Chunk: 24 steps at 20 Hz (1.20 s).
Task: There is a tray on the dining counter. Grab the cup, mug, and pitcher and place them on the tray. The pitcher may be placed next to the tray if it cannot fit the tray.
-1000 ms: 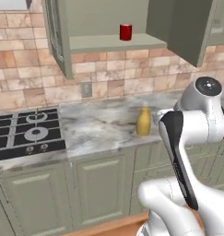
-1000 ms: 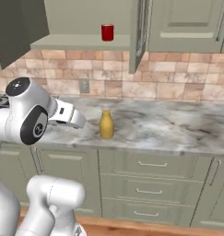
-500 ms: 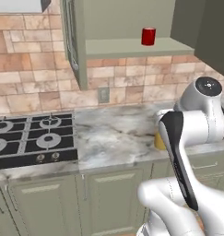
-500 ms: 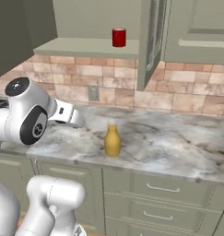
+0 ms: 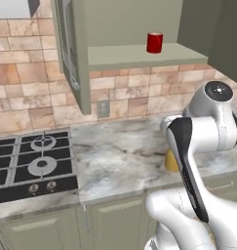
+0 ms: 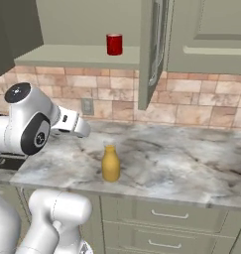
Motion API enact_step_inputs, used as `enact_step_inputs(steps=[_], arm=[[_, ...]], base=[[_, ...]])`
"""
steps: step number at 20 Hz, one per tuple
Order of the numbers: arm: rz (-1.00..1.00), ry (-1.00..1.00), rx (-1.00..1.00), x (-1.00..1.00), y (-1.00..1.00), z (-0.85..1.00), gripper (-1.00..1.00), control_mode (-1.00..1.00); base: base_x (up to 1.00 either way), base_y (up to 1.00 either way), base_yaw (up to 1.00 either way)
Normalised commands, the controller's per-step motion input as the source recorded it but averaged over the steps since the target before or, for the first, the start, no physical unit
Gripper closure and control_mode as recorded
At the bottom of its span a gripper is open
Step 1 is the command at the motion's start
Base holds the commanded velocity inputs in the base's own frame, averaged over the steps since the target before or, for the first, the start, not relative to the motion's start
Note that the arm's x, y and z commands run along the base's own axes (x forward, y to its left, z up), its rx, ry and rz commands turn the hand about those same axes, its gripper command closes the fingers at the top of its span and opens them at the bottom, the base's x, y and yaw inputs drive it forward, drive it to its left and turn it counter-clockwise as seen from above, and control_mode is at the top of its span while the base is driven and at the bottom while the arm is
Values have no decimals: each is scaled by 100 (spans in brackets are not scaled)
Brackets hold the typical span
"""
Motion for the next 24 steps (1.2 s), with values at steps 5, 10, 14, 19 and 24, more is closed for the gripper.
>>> enact_step_inputs(steps=[5,10,14,19,24], arm=[[0,0,0,0,0,0,-100,100],[0,0,0,0,0,0,-100,100],[0,0,0,0,0,0,-100,100],[0,0,0,4,-3,0,-100,-100],[0,-13,0,2,-2,38,-100,-100]], base=[[36,0,-17],[42,-11,-3],[38,-13,0],[23,-8,0],[0,0,0]])
